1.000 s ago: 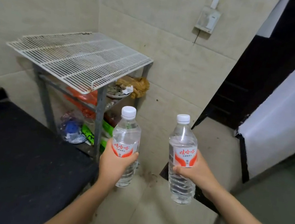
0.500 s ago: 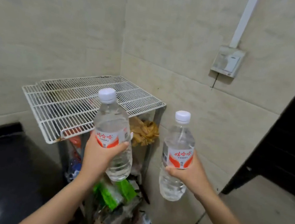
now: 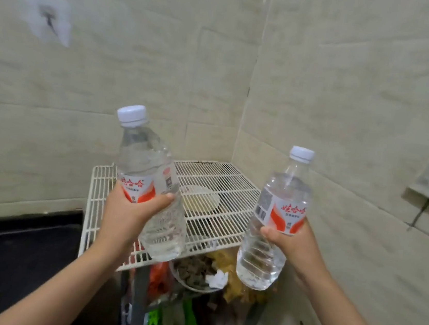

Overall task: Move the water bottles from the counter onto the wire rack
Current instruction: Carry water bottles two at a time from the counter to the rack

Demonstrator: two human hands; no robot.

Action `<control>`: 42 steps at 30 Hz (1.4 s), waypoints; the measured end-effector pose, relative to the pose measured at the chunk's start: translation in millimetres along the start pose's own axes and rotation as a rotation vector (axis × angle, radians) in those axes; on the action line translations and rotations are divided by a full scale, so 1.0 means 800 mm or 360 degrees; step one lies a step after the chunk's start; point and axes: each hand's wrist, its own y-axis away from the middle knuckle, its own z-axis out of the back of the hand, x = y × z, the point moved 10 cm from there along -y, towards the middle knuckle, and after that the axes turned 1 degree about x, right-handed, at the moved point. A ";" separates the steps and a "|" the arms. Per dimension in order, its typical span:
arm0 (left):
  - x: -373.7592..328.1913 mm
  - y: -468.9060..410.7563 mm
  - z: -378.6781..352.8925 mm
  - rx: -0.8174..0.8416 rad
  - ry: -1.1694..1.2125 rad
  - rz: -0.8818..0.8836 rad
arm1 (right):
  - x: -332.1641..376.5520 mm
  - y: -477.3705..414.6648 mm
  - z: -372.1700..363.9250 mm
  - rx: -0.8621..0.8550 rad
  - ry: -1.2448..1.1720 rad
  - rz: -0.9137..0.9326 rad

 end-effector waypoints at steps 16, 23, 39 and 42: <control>0.078 -0.213 -0.022 -0.0049 -0.0351 0.0065 | -0.061 -0.276 -0.050 -0.0251 0.0103 0.0071; 0.077 -0.225 0.027 -0.0275 -0.0396 0.0068 | -0.078 -0.406 -0.104 -0.0074 0.0110 0.0042; 0.108 -0.294 0.034 -0.0589 -0.0556 0.0144 | -0.132 -0.572 -0.124 0.0140 0.0068 0.0089; 0.125 -0.330 -0.008 -0.0539 -0.0537 0.0119 | -0.133 -0.562 -0.119 0.0133 0.0101 0.0085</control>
